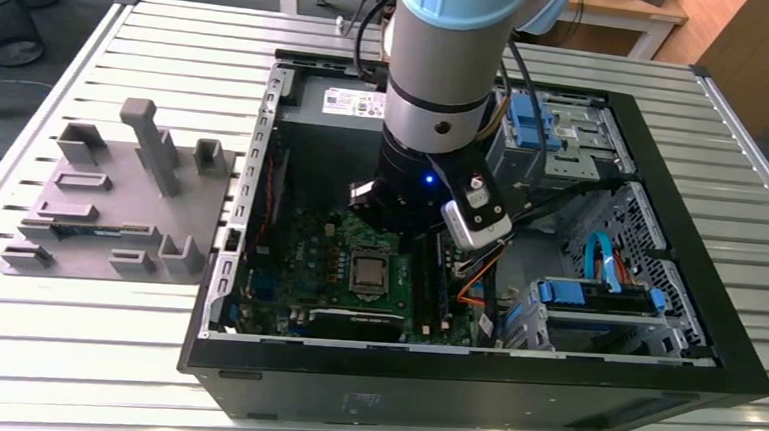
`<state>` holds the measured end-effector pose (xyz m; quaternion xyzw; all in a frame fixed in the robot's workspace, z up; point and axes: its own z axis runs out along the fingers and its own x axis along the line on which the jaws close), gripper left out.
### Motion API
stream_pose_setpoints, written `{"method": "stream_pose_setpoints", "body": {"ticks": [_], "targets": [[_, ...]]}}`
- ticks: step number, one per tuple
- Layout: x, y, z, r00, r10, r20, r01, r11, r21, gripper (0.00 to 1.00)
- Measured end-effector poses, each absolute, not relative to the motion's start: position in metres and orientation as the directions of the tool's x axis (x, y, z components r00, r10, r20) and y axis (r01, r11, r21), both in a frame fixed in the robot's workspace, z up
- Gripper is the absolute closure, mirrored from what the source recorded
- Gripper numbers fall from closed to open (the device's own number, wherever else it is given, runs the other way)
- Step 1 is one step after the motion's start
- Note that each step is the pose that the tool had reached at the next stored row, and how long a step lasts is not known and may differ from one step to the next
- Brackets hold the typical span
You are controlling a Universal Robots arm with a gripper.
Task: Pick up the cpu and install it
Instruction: 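Install the first cpu locking lever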
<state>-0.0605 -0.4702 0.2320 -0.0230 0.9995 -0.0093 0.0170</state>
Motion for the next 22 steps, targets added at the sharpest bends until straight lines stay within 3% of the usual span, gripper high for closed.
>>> {"method": "stream_pose_setpoints", "body": {"ticks": [22], "targets": [[-0.0613, -0.4708, 0.2267, -0.997, -0.072, -0.034, -0.072, 0.997, -0.020, 0.89]]}}
